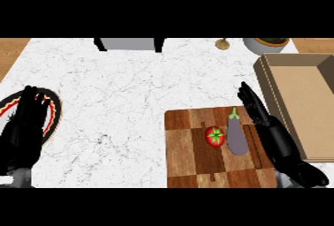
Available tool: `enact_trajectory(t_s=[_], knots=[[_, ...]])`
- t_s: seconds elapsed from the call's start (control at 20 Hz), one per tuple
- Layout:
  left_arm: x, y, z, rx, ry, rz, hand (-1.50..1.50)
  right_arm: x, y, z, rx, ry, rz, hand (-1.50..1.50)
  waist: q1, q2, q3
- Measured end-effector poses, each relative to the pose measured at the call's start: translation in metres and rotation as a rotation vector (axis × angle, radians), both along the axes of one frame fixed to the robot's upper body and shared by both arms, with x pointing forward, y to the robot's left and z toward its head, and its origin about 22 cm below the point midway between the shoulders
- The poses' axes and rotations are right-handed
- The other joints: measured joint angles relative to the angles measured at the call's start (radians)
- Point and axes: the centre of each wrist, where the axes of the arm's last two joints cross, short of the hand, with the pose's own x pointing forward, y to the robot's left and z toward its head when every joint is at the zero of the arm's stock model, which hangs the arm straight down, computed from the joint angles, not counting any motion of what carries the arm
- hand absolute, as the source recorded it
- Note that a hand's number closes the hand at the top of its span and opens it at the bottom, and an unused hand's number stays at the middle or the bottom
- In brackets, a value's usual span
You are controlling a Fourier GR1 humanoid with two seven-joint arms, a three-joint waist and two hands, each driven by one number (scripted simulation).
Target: Pick the tomato from the cutting board and place it in the cardboard box
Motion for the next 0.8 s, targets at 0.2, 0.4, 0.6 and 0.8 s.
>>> enact_trajectory(t_s=[0.2, 0.4, 0.6, 0.8], knots=[[0.008, -0.005, 0.008, 0.13, -0.059, -0.117, 0.0, 0.006, -0.018, 0.037, -0.007, -0.091, -0.079, -1.5, -0.028, 0.006, 0.014], [0.016, -0.009, 0.023, 0.305, -0.107, -0.301, 0.0, 0.013, -0.054, 0.073, -0.164, -0.159, -0.208, -1.5, -0.068, 0.008, 0.016], [0.027, -0.014, 0.022, 0.38, -0.124, -0.445, 0.0, 0.006, -0.086, 0.079, -0.293, -0.167, -0.285, -1.5, -0.053, 0.013, 0.02], [0.037, -0.018, 0.021, 0.404, -0.133, -0.516, 0.0, -0.002, -0.098, 0.074, -0.452, -0.222, -0.249, -1.5, -0.035, 0.016, 0.022]])
